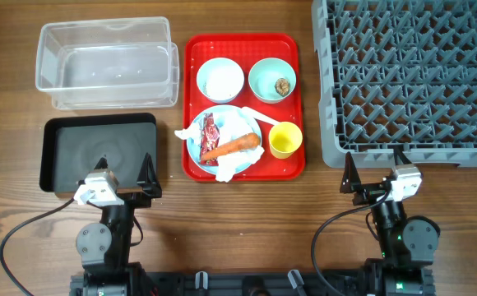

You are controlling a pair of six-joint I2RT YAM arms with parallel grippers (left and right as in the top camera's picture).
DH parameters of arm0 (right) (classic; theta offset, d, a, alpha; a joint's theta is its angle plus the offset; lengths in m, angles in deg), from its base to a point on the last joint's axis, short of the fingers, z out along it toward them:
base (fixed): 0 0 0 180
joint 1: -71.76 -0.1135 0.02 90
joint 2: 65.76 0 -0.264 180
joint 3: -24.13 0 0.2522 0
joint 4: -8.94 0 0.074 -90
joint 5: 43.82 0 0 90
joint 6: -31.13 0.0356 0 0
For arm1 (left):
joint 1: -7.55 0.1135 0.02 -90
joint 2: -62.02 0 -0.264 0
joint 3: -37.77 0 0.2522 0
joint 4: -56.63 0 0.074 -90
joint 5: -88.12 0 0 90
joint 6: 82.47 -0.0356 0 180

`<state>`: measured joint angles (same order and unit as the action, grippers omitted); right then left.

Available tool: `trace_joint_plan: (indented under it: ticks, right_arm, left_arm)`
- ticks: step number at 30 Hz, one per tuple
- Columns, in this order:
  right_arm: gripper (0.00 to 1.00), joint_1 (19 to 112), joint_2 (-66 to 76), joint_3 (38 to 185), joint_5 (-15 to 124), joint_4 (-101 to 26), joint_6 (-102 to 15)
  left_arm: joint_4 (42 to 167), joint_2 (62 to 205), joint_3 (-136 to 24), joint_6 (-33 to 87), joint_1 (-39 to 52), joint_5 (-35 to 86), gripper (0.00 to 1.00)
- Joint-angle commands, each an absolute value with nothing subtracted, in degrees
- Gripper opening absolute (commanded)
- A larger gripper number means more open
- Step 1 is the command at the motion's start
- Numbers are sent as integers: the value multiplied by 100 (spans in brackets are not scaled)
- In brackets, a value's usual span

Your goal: Sort waste into correct bins and load items into the dishwasher rack

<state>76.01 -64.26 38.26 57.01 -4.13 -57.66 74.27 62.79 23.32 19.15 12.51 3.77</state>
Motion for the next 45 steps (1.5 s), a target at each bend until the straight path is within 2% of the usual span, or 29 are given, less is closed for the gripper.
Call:
trace_joint_plan:
  ticks: [1,43,45]
  right_arm:
    - [100,7573,-6446,3819,5647,-400,-5737]
    - [100,7573,-6446,3819,5539,-326,-5739]
    - [100,7573,-6446,3819,5384,-68,-5715]
  left_arm:
    - [7447,6218,2364,1884,1270,321,100]
    - [7427,6218,2367,1886,1270,323,100]
    - [7010,6218,2364,1886,1270,856,100]
